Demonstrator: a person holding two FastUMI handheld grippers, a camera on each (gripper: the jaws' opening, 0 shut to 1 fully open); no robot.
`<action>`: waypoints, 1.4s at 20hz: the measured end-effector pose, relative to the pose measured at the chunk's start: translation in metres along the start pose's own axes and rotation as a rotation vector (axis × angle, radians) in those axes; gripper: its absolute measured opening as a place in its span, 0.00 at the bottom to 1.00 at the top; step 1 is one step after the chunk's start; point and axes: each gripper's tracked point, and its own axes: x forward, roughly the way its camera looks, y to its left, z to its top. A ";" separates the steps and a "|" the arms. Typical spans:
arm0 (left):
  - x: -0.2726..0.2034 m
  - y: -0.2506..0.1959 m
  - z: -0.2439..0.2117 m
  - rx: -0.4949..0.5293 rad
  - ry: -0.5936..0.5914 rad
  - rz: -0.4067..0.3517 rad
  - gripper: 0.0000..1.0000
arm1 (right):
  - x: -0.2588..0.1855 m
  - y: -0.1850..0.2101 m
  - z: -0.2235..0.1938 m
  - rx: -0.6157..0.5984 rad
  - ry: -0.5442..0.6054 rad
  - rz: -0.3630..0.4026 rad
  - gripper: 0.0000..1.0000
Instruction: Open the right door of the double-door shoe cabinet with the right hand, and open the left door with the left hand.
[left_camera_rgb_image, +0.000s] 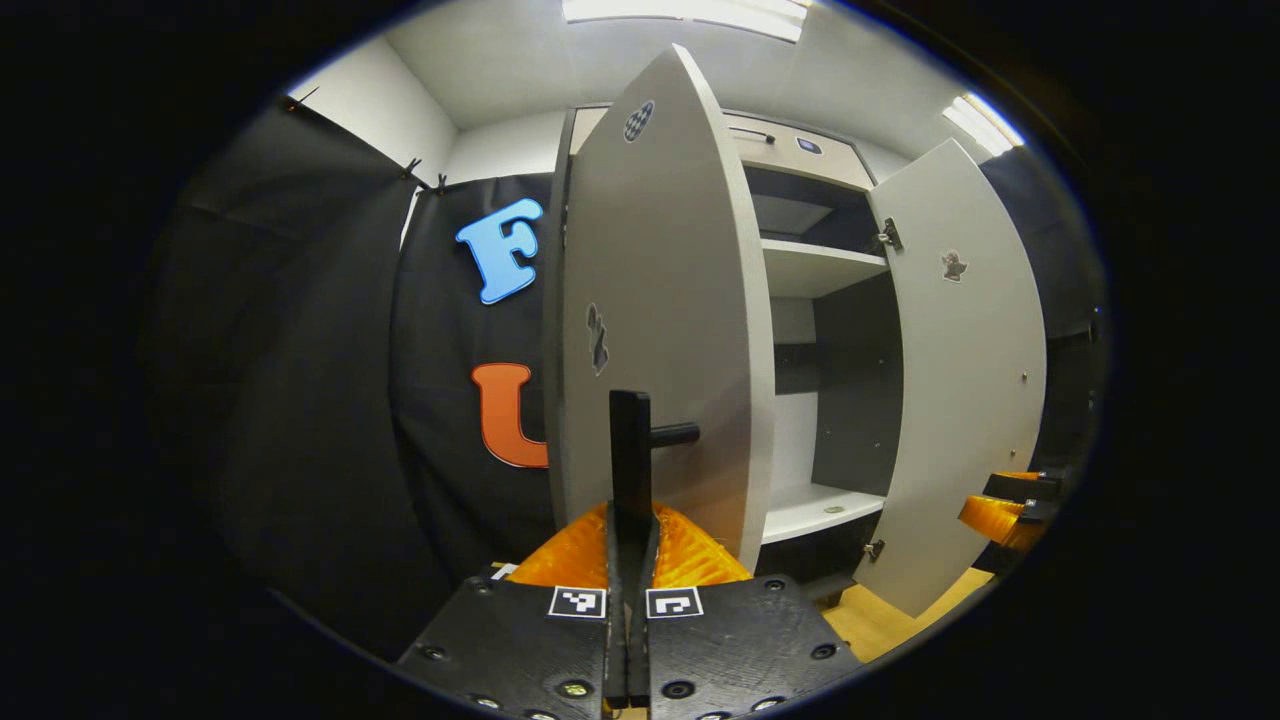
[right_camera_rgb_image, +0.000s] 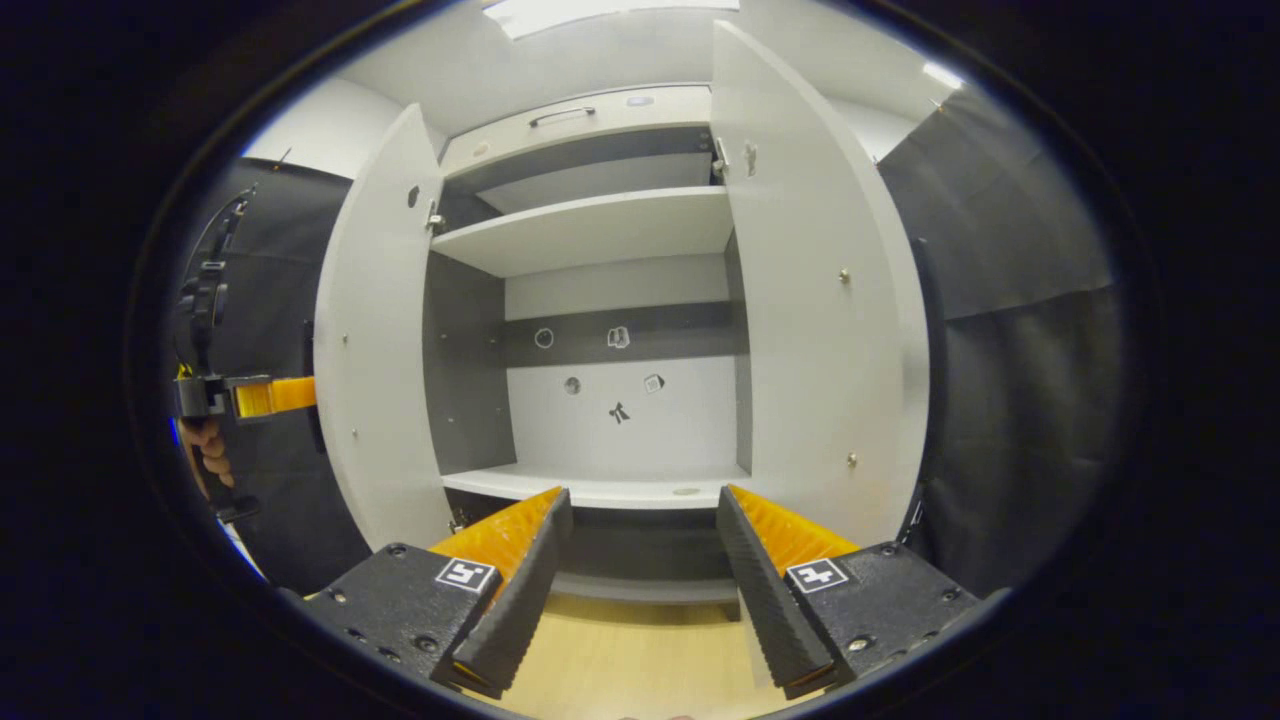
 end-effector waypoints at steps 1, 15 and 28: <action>-0.002 0.004 0.000 -0.001 -0.002 0.000 0.00 | 0.001 0.002 0.001 -0.004 -0.003 0.004 0.91; -0.016 0.073 -0.014 -0.061 -0.006 -0.005 0.00 | 0.006 0.008 -0.007 -0.025 0.019 0.003 0.91; -0.072 0.041 -0.015 -0.088 -0.045 -0.021 0.00 | -0.002 -0.017 -0.016 -0.032 0.041 -0.061 0.91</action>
